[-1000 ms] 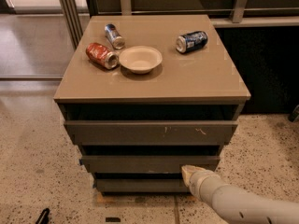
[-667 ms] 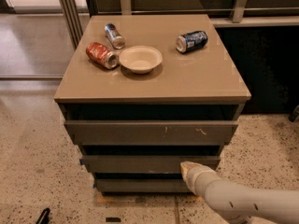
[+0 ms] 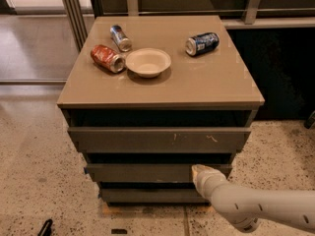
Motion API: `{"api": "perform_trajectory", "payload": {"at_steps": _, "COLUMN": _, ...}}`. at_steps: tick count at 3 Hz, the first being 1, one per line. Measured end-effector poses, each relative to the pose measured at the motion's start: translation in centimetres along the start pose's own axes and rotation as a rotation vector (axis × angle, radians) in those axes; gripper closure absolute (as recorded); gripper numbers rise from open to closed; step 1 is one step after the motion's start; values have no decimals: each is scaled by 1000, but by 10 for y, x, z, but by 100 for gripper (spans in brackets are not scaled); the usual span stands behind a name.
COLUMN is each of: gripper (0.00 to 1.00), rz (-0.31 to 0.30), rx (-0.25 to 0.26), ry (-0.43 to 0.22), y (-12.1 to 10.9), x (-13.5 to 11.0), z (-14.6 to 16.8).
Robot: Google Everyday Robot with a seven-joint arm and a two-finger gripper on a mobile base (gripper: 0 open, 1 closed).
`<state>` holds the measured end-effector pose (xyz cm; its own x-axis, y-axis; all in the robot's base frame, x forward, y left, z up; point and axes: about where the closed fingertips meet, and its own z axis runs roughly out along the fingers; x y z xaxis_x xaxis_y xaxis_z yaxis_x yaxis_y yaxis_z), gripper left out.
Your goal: Open middle drawer
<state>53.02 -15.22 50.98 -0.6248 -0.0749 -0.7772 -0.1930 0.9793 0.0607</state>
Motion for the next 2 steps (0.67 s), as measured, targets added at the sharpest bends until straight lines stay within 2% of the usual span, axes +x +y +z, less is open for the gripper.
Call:
{"api": "perform_trajectory", "payload": {"at_steps": 1, "gripper": 100, "rz": 41, "rx": 50, "ry": -30, "y": -14, "x": -3, "z": 12}}
{"api": "perform_trajectory", "payload": {"at_steps": 2, "gripper": 100, "rz": 68, "rx": 111, "ry": -85, "y": -34, "x": -22, "z": 32}}
